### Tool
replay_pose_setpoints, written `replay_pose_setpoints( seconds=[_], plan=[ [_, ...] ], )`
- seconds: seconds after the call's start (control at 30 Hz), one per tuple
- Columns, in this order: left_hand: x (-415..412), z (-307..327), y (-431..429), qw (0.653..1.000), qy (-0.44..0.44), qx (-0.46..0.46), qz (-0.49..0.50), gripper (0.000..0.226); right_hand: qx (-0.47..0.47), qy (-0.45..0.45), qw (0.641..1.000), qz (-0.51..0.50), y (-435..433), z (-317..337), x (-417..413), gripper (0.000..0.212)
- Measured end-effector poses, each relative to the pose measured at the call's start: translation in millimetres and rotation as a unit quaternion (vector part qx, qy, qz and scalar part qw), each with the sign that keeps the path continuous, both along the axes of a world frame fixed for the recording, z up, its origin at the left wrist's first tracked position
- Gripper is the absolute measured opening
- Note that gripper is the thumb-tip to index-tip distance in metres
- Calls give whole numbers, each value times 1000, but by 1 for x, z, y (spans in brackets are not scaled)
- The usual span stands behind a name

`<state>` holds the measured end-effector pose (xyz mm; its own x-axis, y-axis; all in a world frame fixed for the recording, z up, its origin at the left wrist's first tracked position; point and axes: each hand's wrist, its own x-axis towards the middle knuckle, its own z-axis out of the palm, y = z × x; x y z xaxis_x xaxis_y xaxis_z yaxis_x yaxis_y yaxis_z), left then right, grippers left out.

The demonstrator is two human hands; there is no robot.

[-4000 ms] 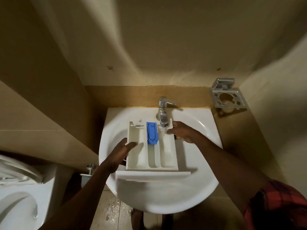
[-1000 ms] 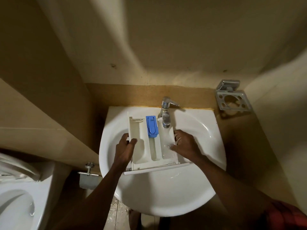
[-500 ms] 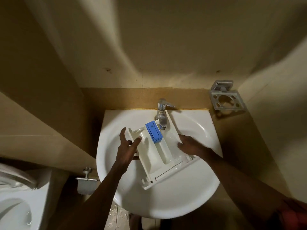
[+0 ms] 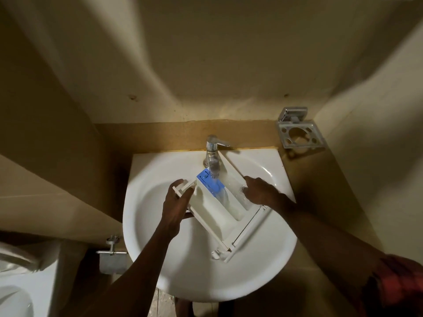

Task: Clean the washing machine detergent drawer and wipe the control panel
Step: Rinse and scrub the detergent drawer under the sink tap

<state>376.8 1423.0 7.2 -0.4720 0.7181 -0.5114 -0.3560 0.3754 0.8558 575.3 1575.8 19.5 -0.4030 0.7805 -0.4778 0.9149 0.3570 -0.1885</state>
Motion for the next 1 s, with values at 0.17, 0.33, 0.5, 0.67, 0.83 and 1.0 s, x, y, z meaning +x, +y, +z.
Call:
replay_pose_setpoints(
  seconds=[0.17,0.33,0.5,0.67,0.83,1.0],
  plan=[
    [8,-3,2,995,31,-9,96,25,48,95,994,-37,-18,5,1,35],
    [3,-2,4,991,78,0,105,22,117,349,930,-24,-48,26,-12,16],
    [-3,-3,4,992,94,3,90,26,-120,186,975,-2,-88,15,-28,24],
    [-3,0,4,990,117,-3,79,29,-150,158,972,-85,-82,23,-63,34],
    [-15,5,9,986,153,-1,73,31,-219,128,967,6,-92,19,-47,39],
    [-12,6,7,987,152,1,57,32,-144,167,974,-50,-95,20,-61,46]
  ],
)
